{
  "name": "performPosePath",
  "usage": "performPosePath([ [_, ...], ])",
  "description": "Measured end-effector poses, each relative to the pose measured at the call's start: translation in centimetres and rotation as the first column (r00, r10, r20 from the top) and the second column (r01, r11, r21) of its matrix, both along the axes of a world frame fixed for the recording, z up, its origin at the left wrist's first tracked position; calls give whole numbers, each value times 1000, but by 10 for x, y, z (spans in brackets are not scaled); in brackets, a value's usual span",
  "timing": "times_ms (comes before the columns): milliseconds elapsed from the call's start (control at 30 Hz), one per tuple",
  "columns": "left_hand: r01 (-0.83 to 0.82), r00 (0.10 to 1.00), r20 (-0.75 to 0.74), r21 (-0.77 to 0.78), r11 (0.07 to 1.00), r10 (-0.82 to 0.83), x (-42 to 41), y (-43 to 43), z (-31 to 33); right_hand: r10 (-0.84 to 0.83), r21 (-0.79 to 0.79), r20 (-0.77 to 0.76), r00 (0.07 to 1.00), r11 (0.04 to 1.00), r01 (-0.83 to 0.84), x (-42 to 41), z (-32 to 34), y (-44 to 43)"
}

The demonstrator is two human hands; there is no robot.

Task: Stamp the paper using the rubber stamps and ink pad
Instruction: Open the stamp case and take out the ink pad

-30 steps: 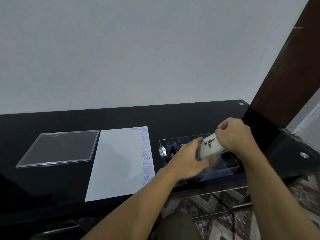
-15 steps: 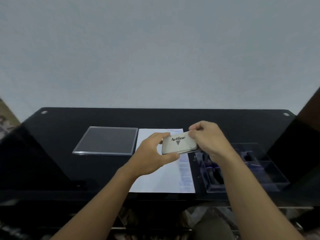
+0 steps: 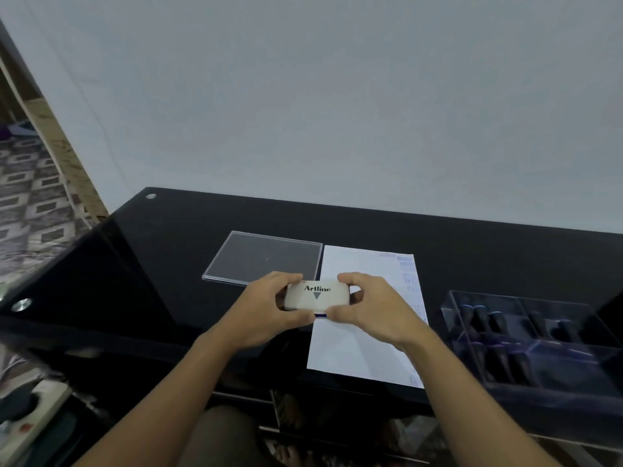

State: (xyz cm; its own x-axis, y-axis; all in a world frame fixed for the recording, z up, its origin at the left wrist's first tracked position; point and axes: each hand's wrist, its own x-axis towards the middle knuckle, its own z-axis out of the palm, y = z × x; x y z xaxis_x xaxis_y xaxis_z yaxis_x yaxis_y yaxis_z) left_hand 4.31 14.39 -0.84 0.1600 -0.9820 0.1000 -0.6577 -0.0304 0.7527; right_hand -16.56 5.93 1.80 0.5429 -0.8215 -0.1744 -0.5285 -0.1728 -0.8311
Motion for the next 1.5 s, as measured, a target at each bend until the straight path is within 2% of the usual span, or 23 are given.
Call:
performPosePath([
  [267,-12,999,53,146,989,4,37,2,-34,136,-48,-122,983,989,-143,38,-34,10],
  [633,-19,990,141,188,982,-8,65,-9,-45,123,-193,-252,960,966,-174,77,-53,0],
  [867,3,991,133,191,982,-28,67,-12,-47,127,-186,-315,941,964,-193,81,-58,-2],
  [1033,-5,995,102,190,982,-14,67,-10,-45,129,-203,-296,947,960,-194,79,-56,-3],
  [1167,-41,999,3,182,982,41,66,-9,-37,123,-163,-222,967,973,-162,75,-50,-7],
  [1300,-117,990,-61,153,981,127,68,-14,-33,49,-112,-100,994,992,-60,73,-44,-14],
  [1500,-235,929,-253,163,958,271,65,-22,-33,-113,-11,0,994,993,113,78,-48,-24],
])
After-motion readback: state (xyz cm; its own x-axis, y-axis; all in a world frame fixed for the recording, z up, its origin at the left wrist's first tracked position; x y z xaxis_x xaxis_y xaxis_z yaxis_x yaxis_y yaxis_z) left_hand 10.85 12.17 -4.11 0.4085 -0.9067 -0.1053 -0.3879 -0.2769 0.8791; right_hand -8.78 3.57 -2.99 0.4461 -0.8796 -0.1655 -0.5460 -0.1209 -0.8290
